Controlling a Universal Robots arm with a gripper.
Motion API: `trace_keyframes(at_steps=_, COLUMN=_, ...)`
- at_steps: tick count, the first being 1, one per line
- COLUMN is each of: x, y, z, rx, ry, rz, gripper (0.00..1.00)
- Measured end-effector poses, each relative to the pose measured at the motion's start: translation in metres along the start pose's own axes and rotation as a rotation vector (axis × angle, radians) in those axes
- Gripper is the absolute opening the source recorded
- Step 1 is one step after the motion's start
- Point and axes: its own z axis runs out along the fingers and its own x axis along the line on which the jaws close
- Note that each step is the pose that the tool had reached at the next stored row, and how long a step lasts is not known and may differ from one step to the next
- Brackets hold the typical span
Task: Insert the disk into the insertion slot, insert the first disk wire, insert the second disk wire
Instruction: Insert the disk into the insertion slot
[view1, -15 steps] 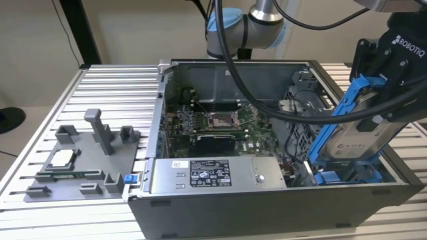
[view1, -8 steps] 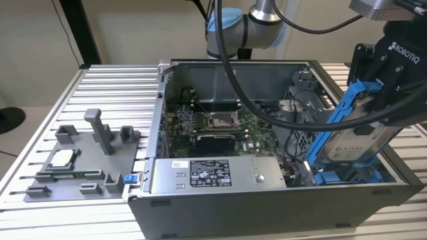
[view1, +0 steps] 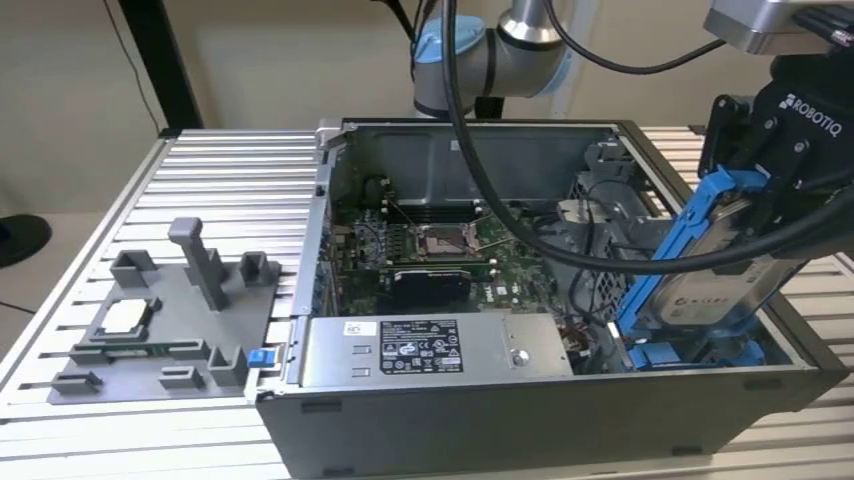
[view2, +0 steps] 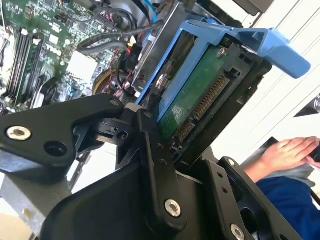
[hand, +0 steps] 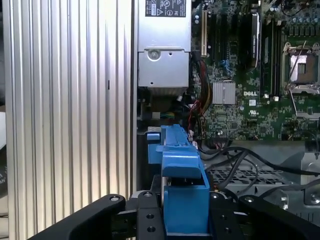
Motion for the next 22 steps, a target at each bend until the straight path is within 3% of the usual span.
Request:
trace_keyframes(at_steps=6, x=-0.0005, y=-0.0024, z=0.0038, rx=0.0058, ry=-0.0001, rz=0.0, gripper=0.0)
trace_keyframes(at_steps=19, x=-0.0005, y=-0.0025, z=0.0076, rx=0.0059, ry=-0.0005, rz=0.0, gripper=0.0)
trace_keyframes(at_steps=22, x=-0.0005, y=-0.0026, z=0.008, rx=0.0061, ry=-0.0043, rz=0.0, gripper=0.0)
